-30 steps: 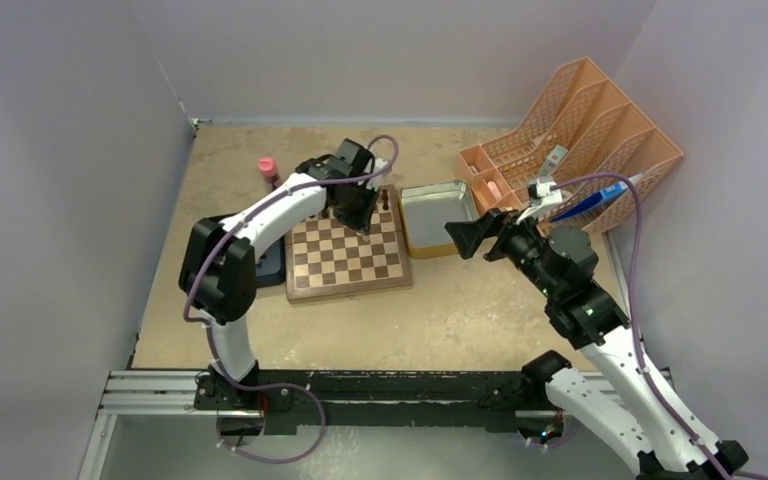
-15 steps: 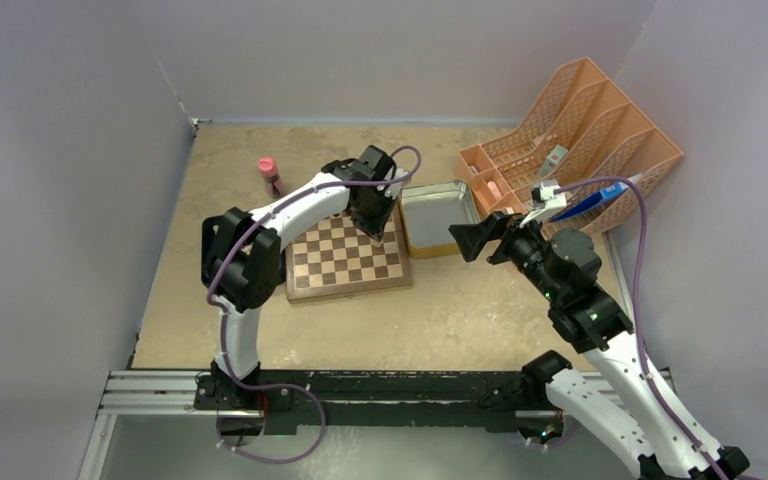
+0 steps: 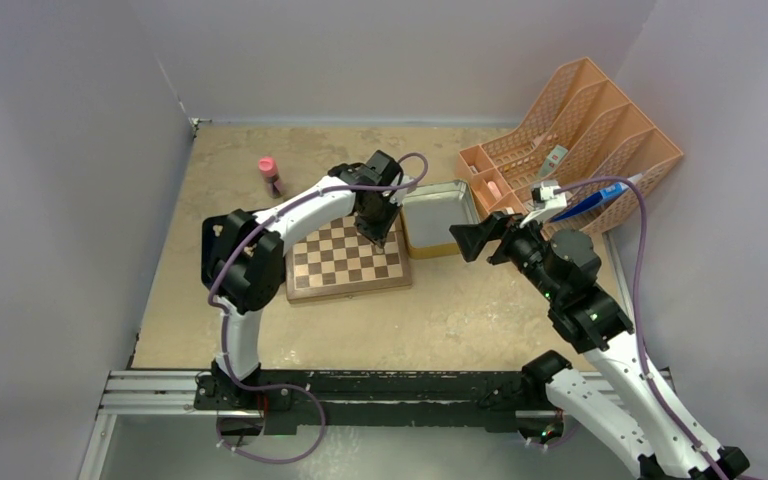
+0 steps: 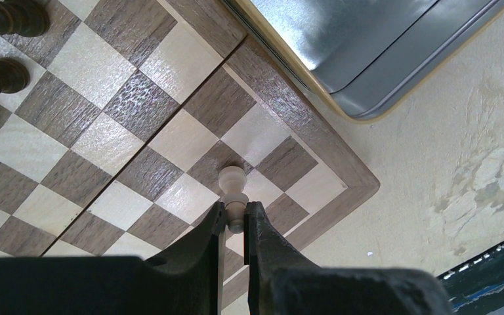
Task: Set up the chess pieces on the board
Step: Place the chess piece on the chessboard.
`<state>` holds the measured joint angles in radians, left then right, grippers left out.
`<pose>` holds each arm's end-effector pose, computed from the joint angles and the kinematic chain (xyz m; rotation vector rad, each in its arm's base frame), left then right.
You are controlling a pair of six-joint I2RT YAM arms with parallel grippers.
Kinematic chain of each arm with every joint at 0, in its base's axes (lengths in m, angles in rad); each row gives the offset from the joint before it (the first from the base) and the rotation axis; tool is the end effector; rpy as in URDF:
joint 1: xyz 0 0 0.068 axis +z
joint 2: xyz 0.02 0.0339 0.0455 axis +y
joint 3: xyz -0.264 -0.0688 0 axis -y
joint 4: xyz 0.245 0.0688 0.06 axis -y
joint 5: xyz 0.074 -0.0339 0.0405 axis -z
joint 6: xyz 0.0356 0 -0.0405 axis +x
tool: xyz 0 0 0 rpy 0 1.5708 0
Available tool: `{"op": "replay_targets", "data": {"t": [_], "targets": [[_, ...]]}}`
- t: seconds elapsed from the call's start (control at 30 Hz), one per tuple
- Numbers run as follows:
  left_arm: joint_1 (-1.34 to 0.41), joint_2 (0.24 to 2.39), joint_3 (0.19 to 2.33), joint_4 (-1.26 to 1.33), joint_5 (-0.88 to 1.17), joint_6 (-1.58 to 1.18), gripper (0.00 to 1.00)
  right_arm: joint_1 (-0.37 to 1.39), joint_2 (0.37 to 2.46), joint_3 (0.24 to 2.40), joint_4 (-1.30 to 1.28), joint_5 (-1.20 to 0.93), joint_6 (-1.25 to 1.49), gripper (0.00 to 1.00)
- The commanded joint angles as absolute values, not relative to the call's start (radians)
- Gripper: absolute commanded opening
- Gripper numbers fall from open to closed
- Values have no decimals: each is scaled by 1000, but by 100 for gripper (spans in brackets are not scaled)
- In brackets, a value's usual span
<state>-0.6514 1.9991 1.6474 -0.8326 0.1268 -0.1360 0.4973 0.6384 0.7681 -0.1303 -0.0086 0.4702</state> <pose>0.3325 -0.2592 0.2243 0.7496 2.7072 -0.3755 0.1341 0.0732 0.3619 -0.0290 1.6233 0.7608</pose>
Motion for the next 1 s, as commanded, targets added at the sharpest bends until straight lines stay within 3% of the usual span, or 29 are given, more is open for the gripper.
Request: {"op": "replay_targets", "data": {"t": [0.0,0.97], "targets": [[-662,1997,1680,-850,111,-115,0,501,623,784,-103,17,466,99],[-693,1854,1487,-894,179,-146,0,500,627,783,-97,14,474,99]]}}
